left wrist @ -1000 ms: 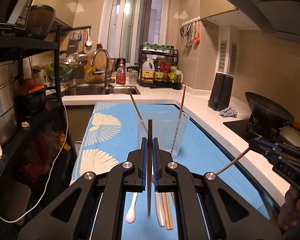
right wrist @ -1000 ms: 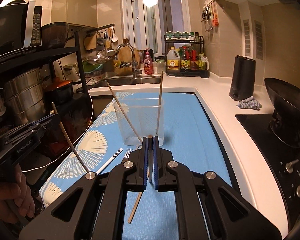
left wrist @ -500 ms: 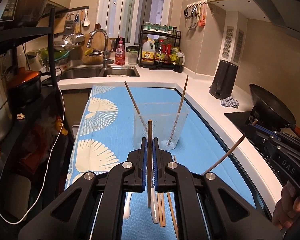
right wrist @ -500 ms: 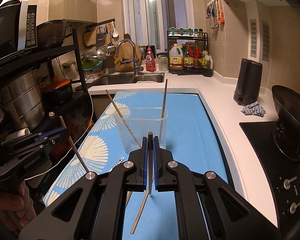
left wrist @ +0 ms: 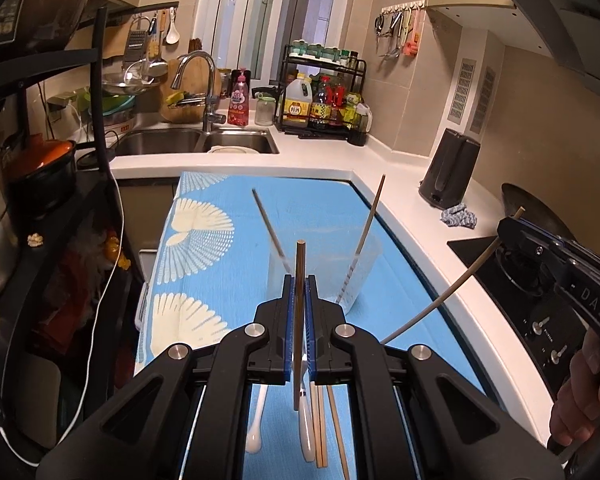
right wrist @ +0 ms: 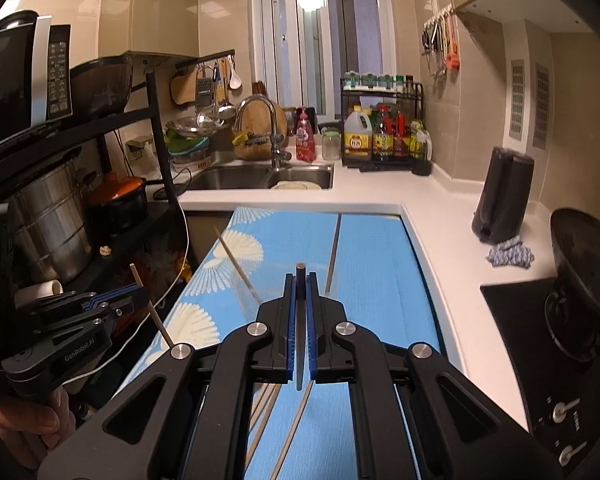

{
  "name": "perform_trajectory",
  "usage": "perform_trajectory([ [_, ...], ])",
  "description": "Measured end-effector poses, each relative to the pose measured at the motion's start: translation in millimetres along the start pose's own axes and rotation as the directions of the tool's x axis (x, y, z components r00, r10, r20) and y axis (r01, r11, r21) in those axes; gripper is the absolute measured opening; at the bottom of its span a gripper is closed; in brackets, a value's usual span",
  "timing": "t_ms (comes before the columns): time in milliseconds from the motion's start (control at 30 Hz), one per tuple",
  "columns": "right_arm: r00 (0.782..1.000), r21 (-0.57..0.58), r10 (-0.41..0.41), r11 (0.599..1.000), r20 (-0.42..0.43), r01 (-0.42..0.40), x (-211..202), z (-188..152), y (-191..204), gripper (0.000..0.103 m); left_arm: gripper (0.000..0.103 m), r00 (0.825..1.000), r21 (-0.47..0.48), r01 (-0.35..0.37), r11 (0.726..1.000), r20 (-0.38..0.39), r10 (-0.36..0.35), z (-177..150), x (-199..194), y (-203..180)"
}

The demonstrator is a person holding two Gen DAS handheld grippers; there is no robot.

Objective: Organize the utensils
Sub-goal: 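Carry the chopsticks over the clear container and lower them in with both tools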

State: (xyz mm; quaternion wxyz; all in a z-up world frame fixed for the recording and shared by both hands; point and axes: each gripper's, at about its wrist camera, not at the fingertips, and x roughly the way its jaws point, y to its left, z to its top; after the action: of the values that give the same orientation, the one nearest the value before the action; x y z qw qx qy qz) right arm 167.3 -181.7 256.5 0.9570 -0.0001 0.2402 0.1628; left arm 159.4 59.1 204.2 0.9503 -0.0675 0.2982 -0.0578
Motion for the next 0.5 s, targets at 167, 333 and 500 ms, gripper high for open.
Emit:
perform_trajectory([
  [167,1.0,-0.011,0.011,1.0,0.025,-0.011,3.9,35.5,-0.9,0.005,0.005,0.999,0.009,0.03,1.0,0.027,-0.03,40.8,0.0,-4.2],
  [333,0.997,-0.019,0.014,1.0,0.077,-0.012,12.4,73.9,-4.5,0.005,0.005,0.995,0.028,0.037,0.999,0.089,-0.04,86.4,2.2,-12.8],
  [500,0.995,0.002,0.023,1.0,0.099,-0.023,35.4,97.9,-12.0,0.005,0.005,0.99,0.033,0.036,0.999,0.135,-0.04,117.6,18.7,-21.4],
])
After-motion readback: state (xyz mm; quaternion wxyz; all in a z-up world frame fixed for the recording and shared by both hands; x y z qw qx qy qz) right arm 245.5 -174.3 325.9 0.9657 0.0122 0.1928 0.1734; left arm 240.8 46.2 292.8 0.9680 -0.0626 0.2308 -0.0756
